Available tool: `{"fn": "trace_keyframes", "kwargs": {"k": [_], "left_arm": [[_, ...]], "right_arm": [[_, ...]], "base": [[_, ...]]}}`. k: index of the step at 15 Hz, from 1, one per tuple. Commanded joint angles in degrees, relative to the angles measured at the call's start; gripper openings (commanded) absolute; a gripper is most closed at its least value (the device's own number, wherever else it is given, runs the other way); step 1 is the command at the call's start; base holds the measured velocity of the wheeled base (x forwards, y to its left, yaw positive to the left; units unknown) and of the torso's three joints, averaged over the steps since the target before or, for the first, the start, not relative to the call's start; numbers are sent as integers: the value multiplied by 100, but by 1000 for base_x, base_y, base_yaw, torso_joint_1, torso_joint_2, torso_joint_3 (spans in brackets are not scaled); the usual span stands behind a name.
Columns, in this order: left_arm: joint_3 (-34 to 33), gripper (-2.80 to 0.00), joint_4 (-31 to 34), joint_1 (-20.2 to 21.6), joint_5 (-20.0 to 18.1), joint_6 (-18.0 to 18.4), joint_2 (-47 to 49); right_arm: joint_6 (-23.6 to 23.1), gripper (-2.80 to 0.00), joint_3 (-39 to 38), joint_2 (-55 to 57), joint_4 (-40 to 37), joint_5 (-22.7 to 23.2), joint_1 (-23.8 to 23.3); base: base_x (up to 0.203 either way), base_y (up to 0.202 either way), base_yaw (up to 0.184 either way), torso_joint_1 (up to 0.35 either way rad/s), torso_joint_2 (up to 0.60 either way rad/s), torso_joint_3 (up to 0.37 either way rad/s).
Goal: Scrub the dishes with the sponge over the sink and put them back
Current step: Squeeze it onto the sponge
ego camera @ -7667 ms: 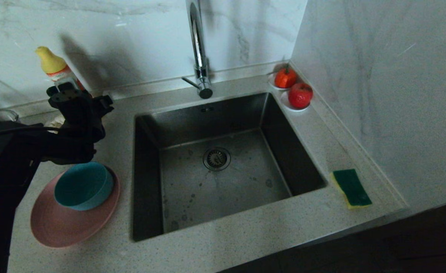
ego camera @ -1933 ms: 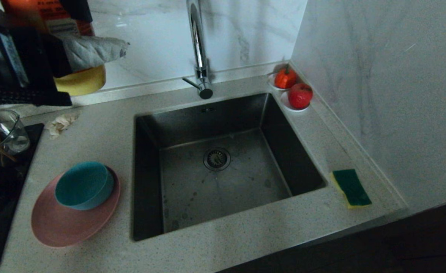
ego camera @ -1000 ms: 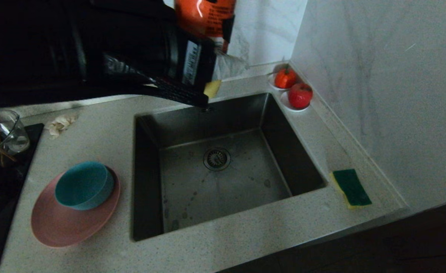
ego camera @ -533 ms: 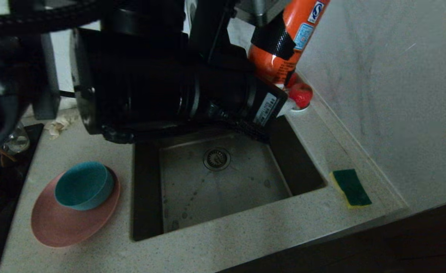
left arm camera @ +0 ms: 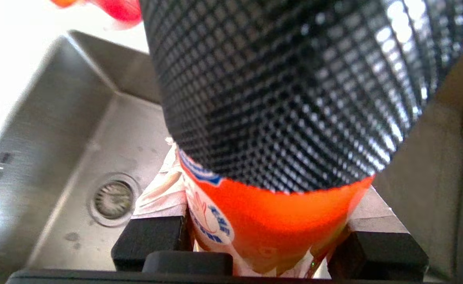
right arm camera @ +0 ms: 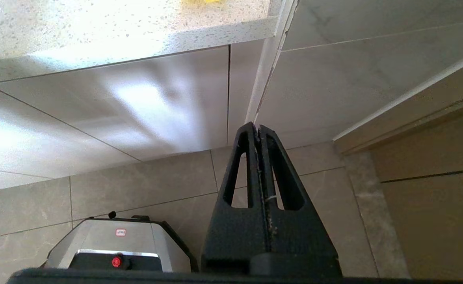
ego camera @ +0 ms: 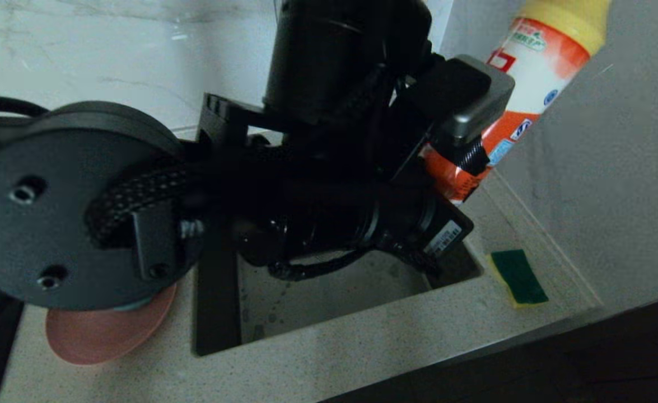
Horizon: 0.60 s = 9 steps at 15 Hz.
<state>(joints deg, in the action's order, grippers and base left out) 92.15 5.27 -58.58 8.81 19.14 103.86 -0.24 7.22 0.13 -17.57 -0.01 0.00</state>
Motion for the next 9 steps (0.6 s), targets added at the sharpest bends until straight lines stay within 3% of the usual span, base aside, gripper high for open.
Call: {"fn": "trace_keyframes", "kwargs": {"k": [1,9], "left_arm": [[-91,-280,1,-91,6,10,152],[-703,-280,-366,-311,28,26,389]], "right_arm": [[-2,-280,-9,4,-10,1,0],[-2,-280,-1,4,-10,1,0]], "base": [[0,0,0,0,0,0],[0,0,0,0,0,0]]}}
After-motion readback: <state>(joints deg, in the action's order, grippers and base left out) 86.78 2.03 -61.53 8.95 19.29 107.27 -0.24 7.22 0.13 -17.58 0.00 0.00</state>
